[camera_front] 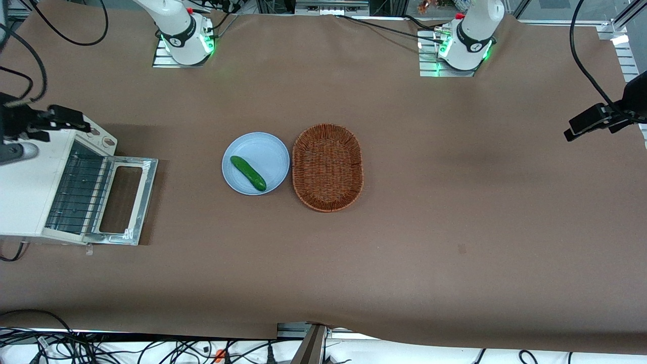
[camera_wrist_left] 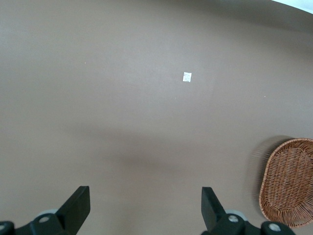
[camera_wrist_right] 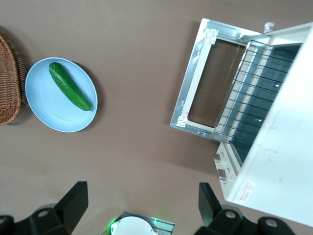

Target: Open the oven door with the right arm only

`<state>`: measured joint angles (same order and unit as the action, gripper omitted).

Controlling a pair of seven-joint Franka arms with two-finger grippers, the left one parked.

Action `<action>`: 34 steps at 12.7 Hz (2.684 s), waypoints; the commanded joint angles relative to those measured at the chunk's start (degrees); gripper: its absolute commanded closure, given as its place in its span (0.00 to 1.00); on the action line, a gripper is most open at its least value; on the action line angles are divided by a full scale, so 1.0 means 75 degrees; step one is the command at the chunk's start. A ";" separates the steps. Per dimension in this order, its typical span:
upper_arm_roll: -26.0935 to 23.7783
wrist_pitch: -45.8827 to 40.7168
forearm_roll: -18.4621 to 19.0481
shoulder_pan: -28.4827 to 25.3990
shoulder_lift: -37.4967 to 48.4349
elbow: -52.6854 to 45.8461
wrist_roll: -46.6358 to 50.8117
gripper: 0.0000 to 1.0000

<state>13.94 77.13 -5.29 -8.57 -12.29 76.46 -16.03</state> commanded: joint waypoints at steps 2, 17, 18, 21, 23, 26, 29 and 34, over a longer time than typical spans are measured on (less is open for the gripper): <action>-0.0031 0.0392 0.0342 -0.0041 0.0829 0.0634 0.0997 0.00; -0.0418 0.0507 0.0671 -0.0170 0.0889 0.0528 0.2746 0.00; -0.0418 0.0555 0.0659 -0.0170 0.0889 0.0528 0.2758 0.00; -0.0429 0.0486 0.0624 -0.0135 0.0912 0.0552 0.2770 0.00; -0.0522 0.0474 0.0589 0.0145 0.0912 0.0552 0.2770 0.00; -0.1027 0.0438 0.0496 0.0732 0.0889 0.0552 0.2618 0.00; -0.1027 0.0462 0.0448 0.0721 0.0877 0.0552 0.2618 0.00; -0.1015 0.0427 0.0471 0.0721 0.0877 0.0528 0.1997 0.00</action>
<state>7.23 80.44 -1.12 -4.23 -7.00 79.38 0.73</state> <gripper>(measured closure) 0.000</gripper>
